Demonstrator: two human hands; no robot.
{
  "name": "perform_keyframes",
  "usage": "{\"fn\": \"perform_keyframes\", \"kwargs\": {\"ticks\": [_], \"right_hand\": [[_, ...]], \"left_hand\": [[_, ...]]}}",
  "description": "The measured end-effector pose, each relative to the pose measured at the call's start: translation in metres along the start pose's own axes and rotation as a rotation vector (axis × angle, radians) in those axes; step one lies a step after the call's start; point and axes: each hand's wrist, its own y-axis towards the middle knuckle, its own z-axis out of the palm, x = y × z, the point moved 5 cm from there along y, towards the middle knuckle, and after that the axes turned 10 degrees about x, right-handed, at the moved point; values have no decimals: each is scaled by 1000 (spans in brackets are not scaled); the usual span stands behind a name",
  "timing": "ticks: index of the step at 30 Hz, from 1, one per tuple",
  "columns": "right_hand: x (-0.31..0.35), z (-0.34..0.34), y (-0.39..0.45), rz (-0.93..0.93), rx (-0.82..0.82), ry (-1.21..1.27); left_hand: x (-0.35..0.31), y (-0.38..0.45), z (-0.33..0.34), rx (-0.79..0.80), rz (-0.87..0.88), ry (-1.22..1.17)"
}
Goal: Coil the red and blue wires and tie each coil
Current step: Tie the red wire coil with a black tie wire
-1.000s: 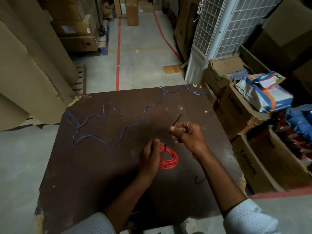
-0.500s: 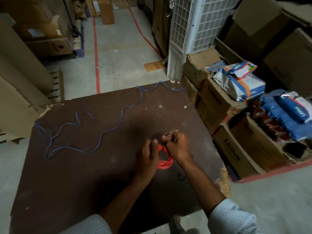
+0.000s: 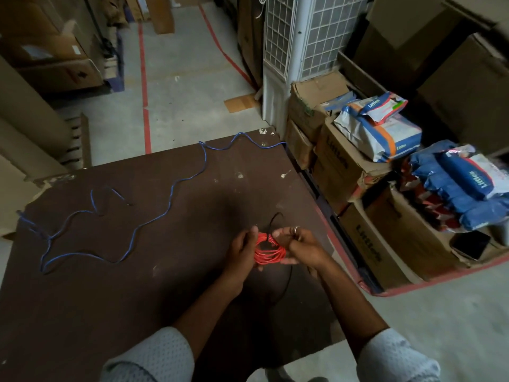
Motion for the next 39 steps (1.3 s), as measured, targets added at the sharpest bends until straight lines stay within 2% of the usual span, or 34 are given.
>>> {"fn": "perform_keyframes", "kwargs": {"ticks": [3,8,16,19,26,31,35,39], "right_hand": [[-11,-24,4,39,-19,27],[-28,-70,32,34,-199,68],[-69,-135,82,24,-372,-180],[-84,-141,96,35,-399,-244],[-63,-127,80,62,-425,-382],[-50,-123,71,30,-475,-353],[-28,-119,45,-44,-657,-272],[-3,-107,19,-227,-856,-172]], "left_hand": [[9,18,16,36,-83,-101],[32,51,43,123,-186,-115],[53,95,81,91,-316,-121],[61,106,84,40,-318,-57],[59,111,76,-16,-248,79],[54,108,67,-38,-175,202],[39,98,45,-74,-129,285],[30,80,-8,-139,-104,341]]}}
